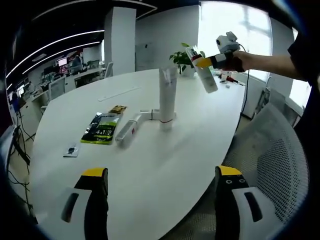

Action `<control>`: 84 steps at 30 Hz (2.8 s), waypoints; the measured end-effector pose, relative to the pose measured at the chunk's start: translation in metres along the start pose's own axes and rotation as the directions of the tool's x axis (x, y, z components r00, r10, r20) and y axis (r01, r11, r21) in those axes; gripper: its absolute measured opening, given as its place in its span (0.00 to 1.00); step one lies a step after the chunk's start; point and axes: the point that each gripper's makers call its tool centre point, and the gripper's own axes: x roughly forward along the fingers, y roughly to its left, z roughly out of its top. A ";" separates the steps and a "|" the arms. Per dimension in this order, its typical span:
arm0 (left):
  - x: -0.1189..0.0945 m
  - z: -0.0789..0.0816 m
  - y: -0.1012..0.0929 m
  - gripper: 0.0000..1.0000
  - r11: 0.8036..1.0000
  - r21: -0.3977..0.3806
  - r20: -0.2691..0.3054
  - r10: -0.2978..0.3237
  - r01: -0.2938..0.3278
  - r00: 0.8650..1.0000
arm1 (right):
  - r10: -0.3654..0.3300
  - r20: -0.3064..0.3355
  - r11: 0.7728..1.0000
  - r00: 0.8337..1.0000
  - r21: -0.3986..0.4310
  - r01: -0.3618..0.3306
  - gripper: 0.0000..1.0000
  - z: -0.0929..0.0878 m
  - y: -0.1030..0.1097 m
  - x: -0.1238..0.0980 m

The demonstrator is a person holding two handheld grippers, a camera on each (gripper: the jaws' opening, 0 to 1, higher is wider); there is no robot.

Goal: Arrange the skincare products in the storage area until every visible bottle or jar stands upright without overlapping.

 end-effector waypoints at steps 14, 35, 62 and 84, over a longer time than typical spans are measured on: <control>-0.002 0.005 -0.003 0.82 1.000 -0.012 0.022 -0.016 0.017 1.000 | 0.116 0.055 0.993 0.992 -0.028 -0.114 0.18 0.020 0.047 -0.006; -0.008 0.030 -0.016 0.88 0.980 -0.134 0.165 -0.123 0.146 0.979 | 0.330 0.131 0.942 0.935 -0.113 -0.316 0.18 0.036 0.122 -0.004; -0.038 0.128 -0.050 0.93 0.953 -0.053 0.333 -0.266 0.299 0.905 | 0.558 0.219 0.830 0.801 -0.158 -0.535 0.18 0.063 0.206 -0.017; -0.044 0.153 -0.095 0.79 0.876 -0.028 0.371 -0.438 0.481 0.819 | 0.716 0.185 0.698 0.673 -0.205 -0.686 0.18 0.061 0.264 -0.028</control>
